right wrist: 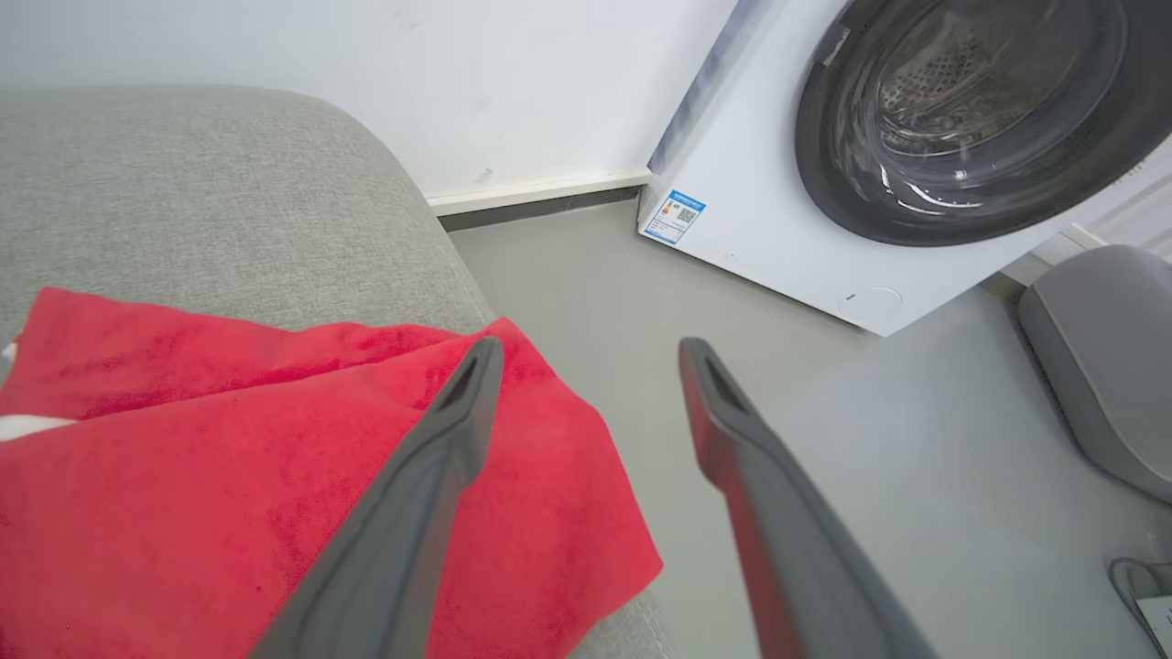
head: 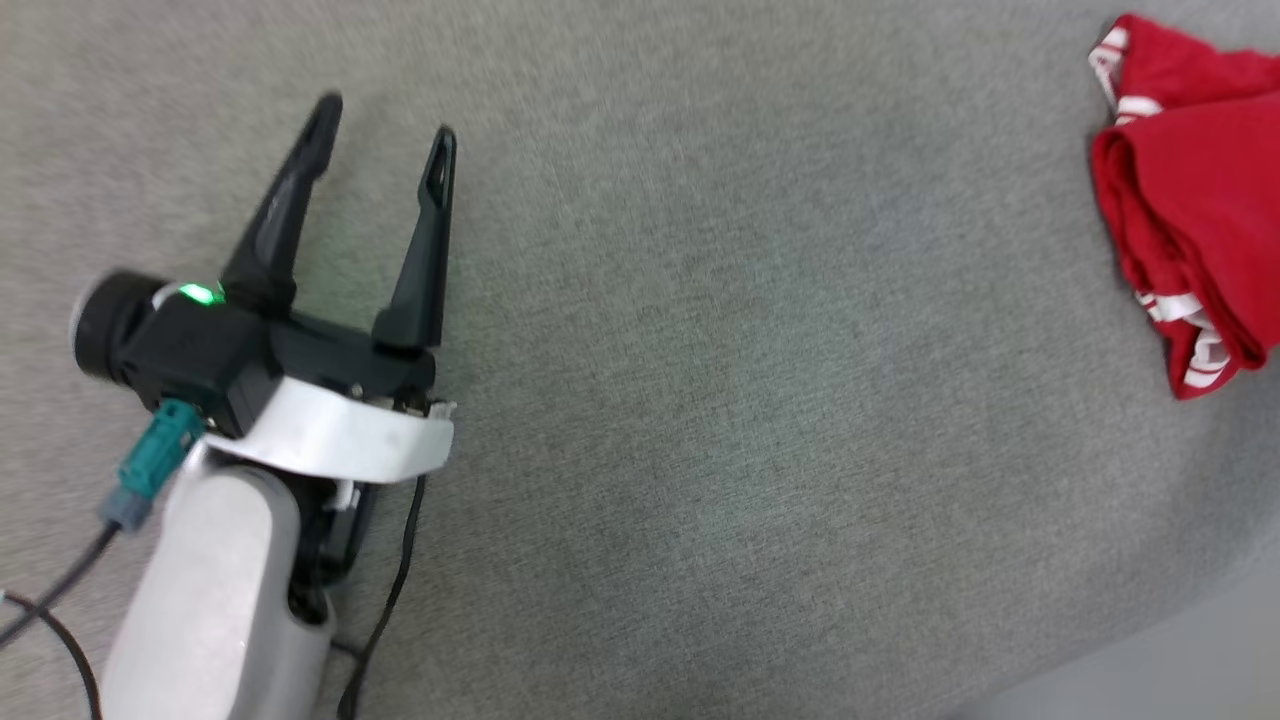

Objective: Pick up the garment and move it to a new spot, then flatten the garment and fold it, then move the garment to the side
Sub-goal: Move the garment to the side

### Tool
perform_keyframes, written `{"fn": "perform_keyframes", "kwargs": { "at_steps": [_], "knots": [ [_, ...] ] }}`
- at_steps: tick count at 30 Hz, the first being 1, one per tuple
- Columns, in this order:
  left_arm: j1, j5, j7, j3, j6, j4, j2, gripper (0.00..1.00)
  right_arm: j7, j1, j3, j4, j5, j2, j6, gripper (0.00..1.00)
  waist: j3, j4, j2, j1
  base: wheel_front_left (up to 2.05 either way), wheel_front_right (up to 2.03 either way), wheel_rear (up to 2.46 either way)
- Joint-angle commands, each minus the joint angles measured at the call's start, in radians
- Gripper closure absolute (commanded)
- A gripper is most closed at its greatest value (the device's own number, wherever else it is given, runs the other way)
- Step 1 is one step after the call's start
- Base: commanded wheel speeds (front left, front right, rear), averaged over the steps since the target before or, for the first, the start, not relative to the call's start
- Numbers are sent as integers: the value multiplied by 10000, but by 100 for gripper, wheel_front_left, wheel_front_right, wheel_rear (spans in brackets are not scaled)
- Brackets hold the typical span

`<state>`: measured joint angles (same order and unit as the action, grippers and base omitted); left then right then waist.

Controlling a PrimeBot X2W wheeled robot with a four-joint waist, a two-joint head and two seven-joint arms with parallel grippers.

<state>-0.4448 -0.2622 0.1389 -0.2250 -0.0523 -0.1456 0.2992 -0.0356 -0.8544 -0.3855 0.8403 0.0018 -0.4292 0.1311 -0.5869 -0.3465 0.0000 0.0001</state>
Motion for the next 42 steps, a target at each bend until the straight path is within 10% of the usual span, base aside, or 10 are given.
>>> {"fn": "perform_keyframes", "kwargs": {
  "at_steps": [1,20,42],
  "knots": [
    [328,-113,221,39,87,193,-119,0,-191,341,263,2,88,-167,-8,0,866,284,0,-1,0,0,0],
    [3020,-1120,962,885,1090,1803,-717,0,-711,4952,3506,-4121,2338,1185,-9,0,4229,2438,0,-1,0,0,0],
    [5229,-1065,592,1091,1540,1992,-119,0,344,9478,3335,-9781,1271,3153,-9,0,6041,2872,0,-1,0,0,0]
  ]
}}
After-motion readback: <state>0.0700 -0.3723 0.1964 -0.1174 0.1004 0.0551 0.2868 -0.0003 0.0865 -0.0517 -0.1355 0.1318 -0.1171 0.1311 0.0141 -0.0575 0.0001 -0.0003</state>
